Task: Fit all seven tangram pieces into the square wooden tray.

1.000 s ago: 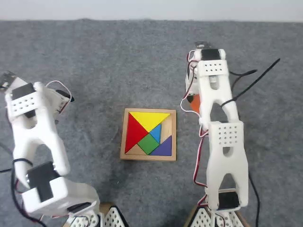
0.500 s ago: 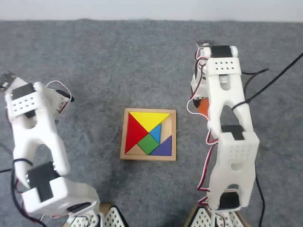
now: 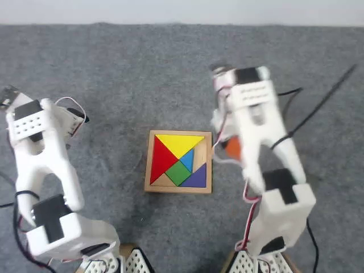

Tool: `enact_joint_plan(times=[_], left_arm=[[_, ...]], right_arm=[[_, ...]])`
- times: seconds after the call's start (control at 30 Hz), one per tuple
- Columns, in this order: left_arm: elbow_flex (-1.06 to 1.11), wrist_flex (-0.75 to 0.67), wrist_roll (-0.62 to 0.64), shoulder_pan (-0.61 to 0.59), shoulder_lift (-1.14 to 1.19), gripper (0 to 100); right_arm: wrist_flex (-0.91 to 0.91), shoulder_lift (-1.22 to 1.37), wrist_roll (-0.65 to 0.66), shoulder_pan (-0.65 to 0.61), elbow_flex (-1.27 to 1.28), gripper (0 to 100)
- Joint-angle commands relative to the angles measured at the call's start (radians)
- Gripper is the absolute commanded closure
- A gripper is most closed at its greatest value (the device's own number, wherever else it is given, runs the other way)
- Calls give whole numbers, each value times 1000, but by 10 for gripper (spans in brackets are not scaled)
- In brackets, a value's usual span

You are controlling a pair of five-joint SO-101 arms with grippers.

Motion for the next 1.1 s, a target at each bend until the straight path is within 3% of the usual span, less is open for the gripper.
enact_joint_plan(times=[0.0, 0.33, 0.5, 0.7, 0.9, 1.07], left_arm=[[-10, -14, -11, 8, -8, 706], [-10, -11, -12, 8, -14, 706], [-10, -11, -43, 8, -14, 706], [-10, -11, -43, 8, -14, 706], [-10, -12, -44, 8, -14, 706], [-10, -12, -44, 8, -14, 706]], right_arm=[[-134, -133, 77, -139, 173, 979], [-427, -314, 216, -265, 546, 976], [-432, -314, 216, -337, 571, 887], [-430, -332, 229, -309, 568, 745], [-378, -530, 313, -280, 612, 731], [-394, -785, 470, -302, 829, 731]])
